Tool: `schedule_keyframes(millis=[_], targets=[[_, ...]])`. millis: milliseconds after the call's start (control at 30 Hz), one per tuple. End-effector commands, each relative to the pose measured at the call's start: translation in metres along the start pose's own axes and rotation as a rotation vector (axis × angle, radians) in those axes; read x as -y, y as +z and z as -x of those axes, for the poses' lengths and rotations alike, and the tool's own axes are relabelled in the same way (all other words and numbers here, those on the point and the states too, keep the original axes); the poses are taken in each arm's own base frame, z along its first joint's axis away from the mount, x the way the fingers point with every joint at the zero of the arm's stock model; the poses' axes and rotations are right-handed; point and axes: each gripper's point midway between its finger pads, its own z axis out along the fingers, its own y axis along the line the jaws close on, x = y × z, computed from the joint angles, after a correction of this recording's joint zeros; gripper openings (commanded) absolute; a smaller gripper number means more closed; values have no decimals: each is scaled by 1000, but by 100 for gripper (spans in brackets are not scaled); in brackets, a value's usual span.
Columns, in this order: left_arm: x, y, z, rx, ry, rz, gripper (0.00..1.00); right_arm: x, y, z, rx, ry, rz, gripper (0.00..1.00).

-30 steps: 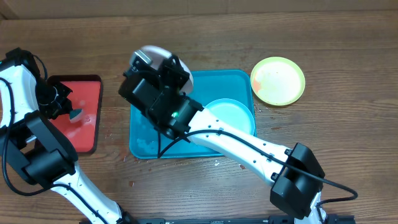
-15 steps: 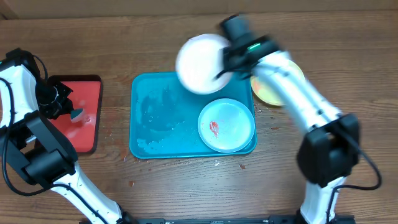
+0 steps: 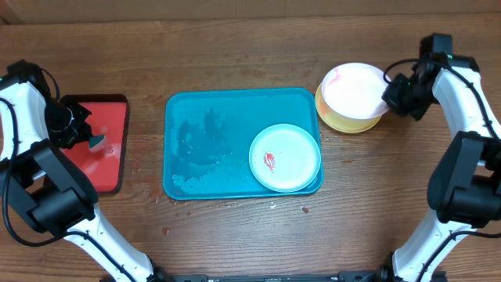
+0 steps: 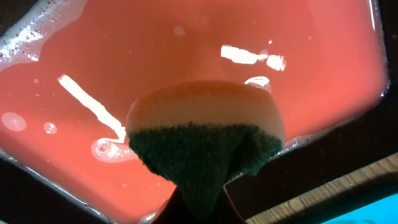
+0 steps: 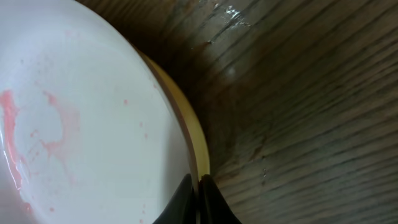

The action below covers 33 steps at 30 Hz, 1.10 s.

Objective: Clean dirty plates on tray and stack at the side
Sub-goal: 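Grasp the light blue plate rim with the right gripper and drag it to tray center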

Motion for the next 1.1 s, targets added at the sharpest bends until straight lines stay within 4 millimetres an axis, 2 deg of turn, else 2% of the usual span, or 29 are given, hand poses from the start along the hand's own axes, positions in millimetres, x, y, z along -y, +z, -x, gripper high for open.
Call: schedule_keyframes(millis=[0, 33, 133, 167, 300, 433, 467, 567, 600, 633, 733, 900, 1067], targets=[[3, -5, -2, 6, 24, -15, 4, -6, 4, -3, -2, -16, 38, 7], [3, -5, -2, 6, 24, -15, 4, -9, 5, -4, -3, -42, 46, 12], [3, -5, -3, 6, 29, -15, 4, -18, 5, -9, -14, -79, 67, 40], [3, -5, -3, 5, 33, -15, 4, -22, 5, -11, -23, -82, 80, 44], [3, -5, -3, 3, 33, -14, 4, -50, -5, -27, -107, -96, 242, 46], [3, -5, -4, 2, 32, -13, 4, -85, -40, -49, -145, -269, 438, 47], [3, -5, -3, 2, 32, -13, 4, -96, -55, -61, -128, -371, 462, 51], [3, -5, -3, 2, 32, -13, 4, -115, -71, -86, -105, -582, 485, 67], [3, -5, -3, 2, 32, -13, 4, -121, -71, -96, -105, -657, 481, 76], [3, -5, -3, 3, 33, -14, 4, -124, -69, -104, -109, -712, 466, 80], [3, -5, -3, 4, 32, -15, 4, -130, -49, -126, -102, -870, 349, 81], [3, -5, -3, 3, 32, -14, 4, -130, -9, -156, -63, -1031, 104, 79], [3, -5, -3, 2, 32, -14, 4, -125, 10, -177, -50, -1115, 6, 75]])
